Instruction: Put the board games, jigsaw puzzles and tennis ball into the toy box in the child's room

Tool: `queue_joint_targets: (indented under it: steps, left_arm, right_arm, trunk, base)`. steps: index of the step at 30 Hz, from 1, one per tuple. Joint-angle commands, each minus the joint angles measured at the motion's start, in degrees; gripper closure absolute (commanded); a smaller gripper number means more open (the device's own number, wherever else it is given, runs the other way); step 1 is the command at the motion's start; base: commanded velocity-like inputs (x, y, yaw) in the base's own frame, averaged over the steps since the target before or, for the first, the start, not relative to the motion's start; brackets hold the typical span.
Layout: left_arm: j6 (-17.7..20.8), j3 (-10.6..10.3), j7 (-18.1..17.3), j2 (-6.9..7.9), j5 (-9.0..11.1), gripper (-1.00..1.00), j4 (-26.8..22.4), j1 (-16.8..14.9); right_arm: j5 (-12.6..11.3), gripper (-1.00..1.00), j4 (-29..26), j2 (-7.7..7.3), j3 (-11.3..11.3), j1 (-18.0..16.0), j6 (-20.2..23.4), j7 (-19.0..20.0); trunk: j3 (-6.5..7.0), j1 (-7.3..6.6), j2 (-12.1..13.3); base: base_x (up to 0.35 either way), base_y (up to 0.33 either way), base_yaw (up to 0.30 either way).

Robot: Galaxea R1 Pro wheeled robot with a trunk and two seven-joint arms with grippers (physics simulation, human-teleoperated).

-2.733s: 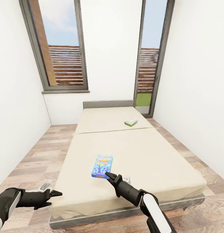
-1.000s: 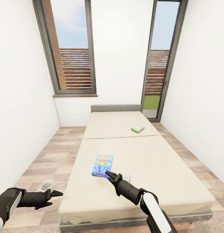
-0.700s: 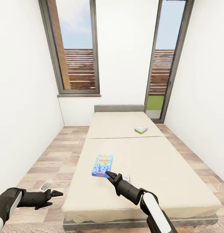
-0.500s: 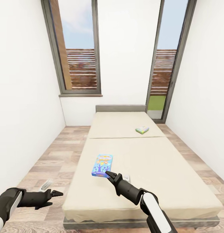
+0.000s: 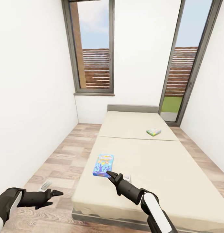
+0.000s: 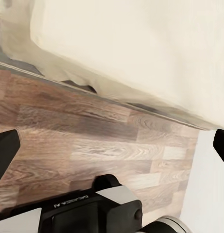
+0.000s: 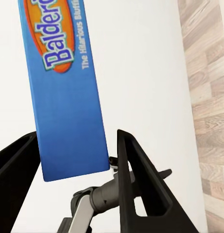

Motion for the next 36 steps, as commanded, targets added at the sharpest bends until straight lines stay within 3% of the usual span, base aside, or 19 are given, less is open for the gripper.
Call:
queue_joint_targets:
  steps: [1, 16, 27, 36]
  left_arm:
    - [0.46, 0.24, -0.37, -0.05, -0.57, -1.0, -0.02, -0.05]
    - [0.98, 0.44, -0.24, -0.06, -0.99, -1.0, 0.02, -0.05]
    - [0.75, 0.33, 0.26, -0.06, -1.0, -1.0, 0.0, -0.05]
    - [-0.03, 0.35, 0.04, -0.03, -0.88, -1.0, -0.03, -0.05]
  right_arm:
    - [0.1, 1.0, 0.0, 0.0, -0.05, -0.04, 0.2, 0.18]
    - [0.13, 1.0, 0.06, 0.06, -0.06, -0.05, 0.2, 0.18]
    - [0.19, 1.0, -0.14, 0.06, 0.02, 0.0, 0.15, 0.19]
    - [0.26, 1.0, -0.03, 0.07, -0.06, -0.07, 0.13, 0.18]
  trunk:
    - [0.09, -0.23, 0.38]
    - [1.99, -3.53, 6.4]
    - [3.83, -5.94, 10.81]
    - [4.14, -5.94, 10.81]
  base:
    - [-0.001, -0.002, 0.276]
    - [-0.022, 0.0, 0.248]
    - [-0.155, 0.0, 0.05]
    - [-0.005, -0.001, 0.201]
